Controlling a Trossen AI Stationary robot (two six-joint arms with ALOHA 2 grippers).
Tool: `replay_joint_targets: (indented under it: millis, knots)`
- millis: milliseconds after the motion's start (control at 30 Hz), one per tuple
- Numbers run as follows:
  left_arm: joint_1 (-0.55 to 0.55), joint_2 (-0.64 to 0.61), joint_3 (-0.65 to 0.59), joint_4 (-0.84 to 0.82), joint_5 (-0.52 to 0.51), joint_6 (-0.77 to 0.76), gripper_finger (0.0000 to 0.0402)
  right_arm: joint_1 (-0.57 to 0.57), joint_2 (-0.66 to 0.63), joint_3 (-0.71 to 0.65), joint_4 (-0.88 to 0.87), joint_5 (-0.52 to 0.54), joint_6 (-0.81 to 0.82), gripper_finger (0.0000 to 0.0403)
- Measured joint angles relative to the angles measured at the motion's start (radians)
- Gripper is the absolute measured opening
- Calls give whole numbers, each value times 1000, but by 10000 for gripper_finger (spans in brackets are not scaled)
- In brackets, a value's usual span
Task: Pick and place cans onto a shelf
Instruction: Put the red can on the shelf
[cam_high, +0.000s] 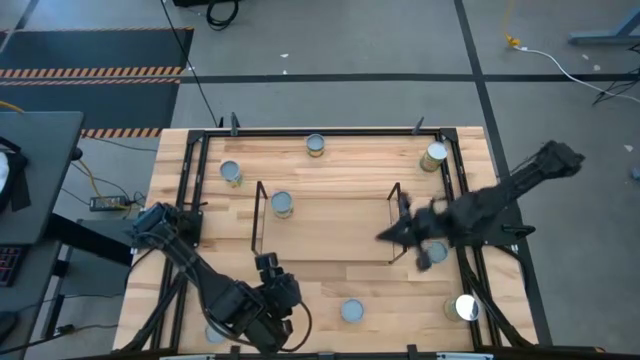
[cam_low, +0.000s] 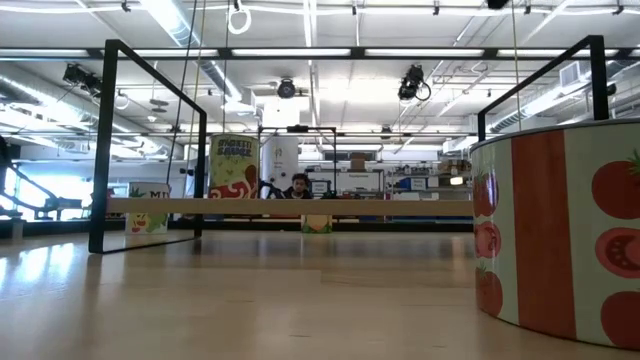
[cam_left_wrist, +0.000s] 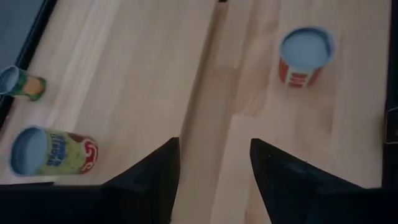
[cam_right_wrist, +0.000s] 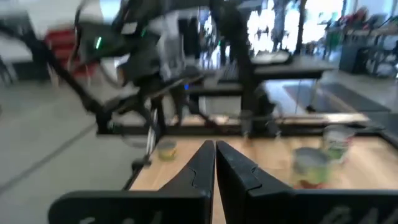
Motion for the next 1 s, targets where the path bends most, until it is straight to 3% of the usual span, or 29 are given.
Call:
replay_joint_targets:
  millis: [167,300,533,833,900,1000]
  knots:
    - [19,0,0,-71,87,-19,199,124,288,187,-41,66,-7,24]
    - [29,0,0,-63,94,-20,199,165,462,366,-222,46,30,46]
    - [42,0,0,-53,113,-68,199,187,688,590,-472,-101,73,172]
    - [43,0,0,-43,97,-74,199,180,867,606,-507,-149,49,379]
    - [43,0,0,-42,86,-74,199,169,898,606,-512,-174,50,393]
    - [43,0,0,-42,77,-74,199,154,933,606,-531,-186,49,379]
